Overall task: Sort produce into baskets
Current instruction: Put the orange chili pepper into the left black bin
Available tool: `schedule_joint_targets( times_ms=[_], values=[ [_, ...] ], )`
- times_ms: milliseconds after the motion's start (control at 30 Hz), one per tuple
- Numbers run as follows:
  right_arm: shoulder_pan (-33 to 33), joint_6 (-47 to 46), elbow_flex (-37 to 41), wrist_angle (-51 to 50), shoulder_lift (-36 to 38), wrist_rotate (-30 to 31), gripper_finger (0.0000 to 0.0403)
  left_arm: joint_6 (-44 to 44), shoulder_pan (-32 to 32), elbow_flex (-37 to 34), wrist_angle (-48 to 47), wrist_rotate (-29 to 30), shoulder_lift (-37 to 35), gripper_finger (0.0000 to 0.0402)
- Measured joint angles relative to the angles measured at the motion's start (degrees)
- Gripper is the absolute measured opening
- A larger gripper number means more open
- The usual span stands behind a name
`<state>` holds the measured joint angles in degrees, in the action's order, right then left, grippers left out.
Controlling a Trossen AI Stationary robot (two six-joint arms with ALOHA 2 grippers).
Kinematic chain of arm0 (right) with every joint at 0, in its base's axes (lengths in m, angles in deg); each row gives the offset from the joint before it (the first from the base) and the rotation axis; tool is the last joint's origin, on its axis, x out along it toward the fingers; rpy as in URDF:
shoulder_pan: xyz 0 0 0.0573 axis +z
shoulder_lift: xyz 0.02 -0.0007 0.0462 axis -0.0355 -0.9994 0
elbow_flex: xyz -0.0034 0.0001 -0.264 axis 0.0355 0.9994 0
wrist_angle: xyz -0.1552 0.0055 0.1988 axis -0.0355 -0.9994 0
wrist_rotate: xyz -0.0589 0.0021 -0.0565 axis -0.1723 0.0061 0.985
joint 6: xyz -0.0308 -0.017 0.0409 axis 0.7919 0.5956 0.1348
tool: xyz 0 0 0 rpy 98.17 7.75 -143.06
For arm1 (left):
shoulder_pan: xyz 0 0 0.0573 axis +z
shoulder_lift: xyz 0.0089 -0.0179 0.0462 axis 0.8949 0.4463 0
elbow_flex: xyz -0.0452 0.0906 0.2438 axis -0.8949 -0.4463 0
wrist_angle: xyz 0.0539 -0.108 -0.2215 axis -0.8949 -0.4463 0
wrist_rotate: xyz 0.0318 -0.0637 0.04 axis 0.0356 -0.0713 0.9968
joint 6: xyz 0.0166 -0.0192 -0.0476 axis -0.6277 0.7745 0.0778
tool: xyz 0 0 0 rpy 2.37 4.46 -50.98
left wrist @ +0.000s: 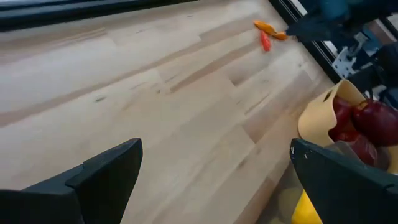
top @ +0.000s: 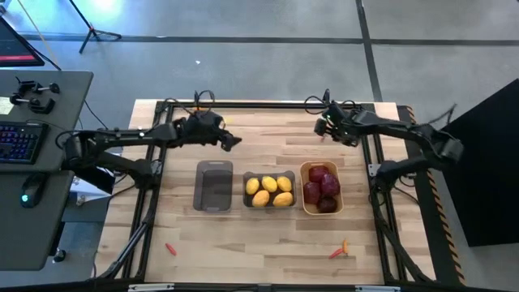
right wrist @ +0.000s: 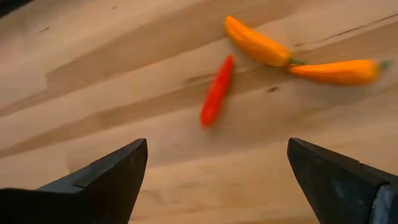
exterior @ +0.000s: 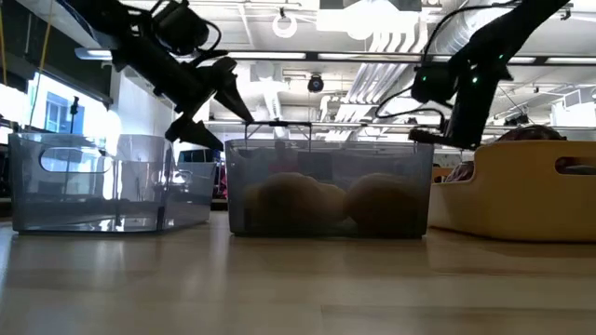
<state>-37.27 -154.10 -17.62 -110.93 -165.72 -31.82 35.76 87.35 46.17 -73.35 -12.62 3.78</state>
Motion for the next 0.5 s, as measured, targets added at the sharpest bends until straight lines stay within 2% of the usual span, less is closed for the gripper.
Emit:
schedule_joint_targets(
  times_ms=[200,333,500],
  values=[
    [-0.88,-6.09,-0.17,4.41,-6.38,-1.23,0.0376,-6.57,6.25,0.00,0.17,-7.70,-0.02,0.0395],
    [-0.82,-6.20,-4.14,2.24,-9.65,-0.84,0.0376,-8.63,9.29,0.00,1.61,-11.27,-0.02,0.0395],
    [-1.24,-5.57,-10.95,-6.29,-14.37,2.68,0.0376,-12.02,11.40,0.00,3.34,-11.49,-0.02,0.0395]
  ],
)
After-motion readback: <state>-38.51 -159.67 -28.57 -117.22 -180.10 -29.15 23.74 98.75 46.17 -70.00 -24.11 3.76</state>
